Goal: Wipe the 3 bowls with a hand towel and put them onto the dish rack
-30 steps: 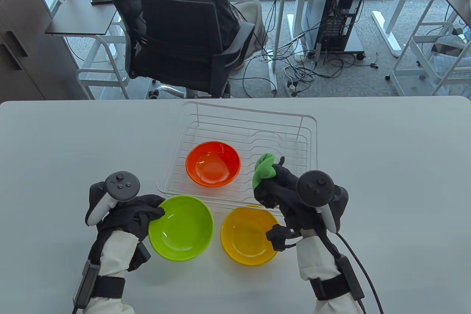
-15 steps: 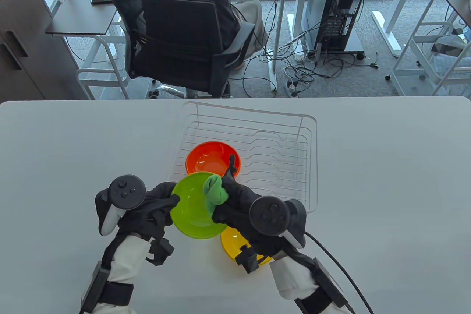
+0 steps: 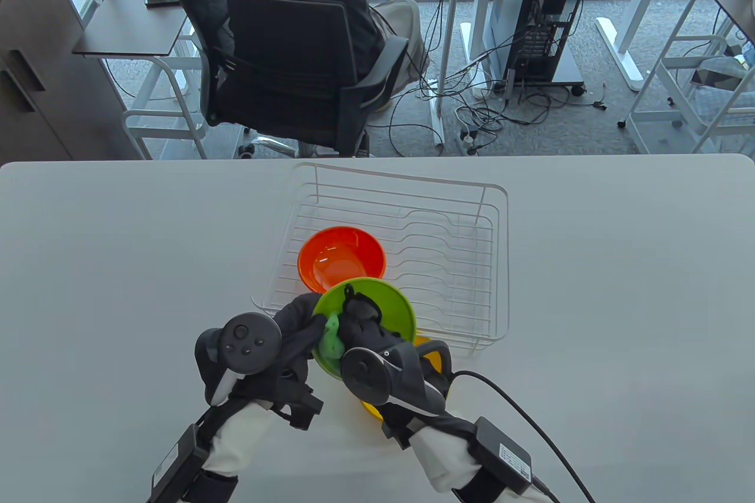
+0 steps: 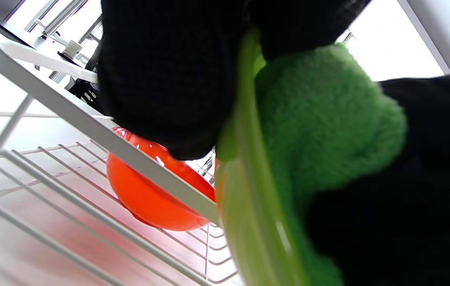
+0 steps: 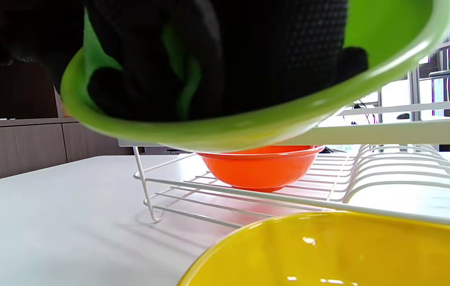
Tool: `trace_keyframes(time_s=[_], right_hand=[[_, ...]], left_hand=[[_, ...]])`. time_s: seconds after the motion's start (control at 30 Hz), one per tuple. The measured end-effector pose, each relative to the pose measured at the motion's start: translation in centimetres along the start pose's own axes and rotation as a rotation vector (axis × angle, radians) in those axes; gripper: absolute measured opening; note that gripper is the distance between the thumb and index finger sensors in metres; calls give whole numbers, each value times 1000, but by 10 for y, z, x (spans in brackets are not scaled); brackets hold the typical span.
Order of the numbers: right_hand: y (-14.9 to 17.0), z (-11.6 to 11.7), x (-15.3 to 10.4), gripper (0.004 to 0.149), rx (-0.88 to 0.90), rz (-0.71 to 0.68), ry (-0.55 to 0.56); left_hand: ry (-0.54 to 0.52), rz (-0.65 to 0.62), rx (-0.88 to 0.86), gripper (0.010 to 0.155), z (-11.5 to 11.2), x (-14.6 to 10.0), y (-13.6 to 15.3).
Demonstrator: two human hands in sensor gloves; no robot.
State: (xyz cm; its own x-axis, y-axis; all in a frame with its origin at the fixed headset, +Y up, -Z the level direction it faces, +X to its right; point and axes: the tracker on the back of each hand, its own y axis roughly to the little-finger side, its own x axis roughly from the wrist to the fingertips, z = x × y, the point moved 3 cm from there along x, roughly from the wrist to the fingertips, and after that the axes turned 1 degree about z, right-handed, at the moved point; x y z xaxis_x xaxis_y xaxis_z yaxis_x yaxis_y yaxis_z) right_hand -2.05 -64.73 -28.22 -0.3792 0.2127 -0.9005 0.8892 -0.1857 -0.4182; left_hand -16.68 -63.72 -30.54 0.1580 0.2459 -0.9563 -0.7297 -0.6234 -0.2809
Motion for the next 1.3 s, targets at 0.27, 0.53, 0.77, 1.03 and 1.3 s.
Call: trace_keyframes(time_s=[0.27, 0.53, 0.77, 1.03, 1.3], right_hand=[[5, -6, -3, 57, -244, -25, 212], [15, -9, 0, 56, -338, 39, 224], [10, 2, 0, 56, -257, 54, 106], [-13, 6, -6, 56, -237, -21, 88], [7, -4, -1, 55, -329, 25, 195]], left_hand=[[43, -58, 1, 47, -6, -2, -9], [-61, -123, 156, 48, 5, -11, -29], [-62, -95, 143, 47, 6, -9, -21], [-31, -105, 161, 46, -2, -9, -19], [9, -110, 143, 47, -9, -9, -22]])
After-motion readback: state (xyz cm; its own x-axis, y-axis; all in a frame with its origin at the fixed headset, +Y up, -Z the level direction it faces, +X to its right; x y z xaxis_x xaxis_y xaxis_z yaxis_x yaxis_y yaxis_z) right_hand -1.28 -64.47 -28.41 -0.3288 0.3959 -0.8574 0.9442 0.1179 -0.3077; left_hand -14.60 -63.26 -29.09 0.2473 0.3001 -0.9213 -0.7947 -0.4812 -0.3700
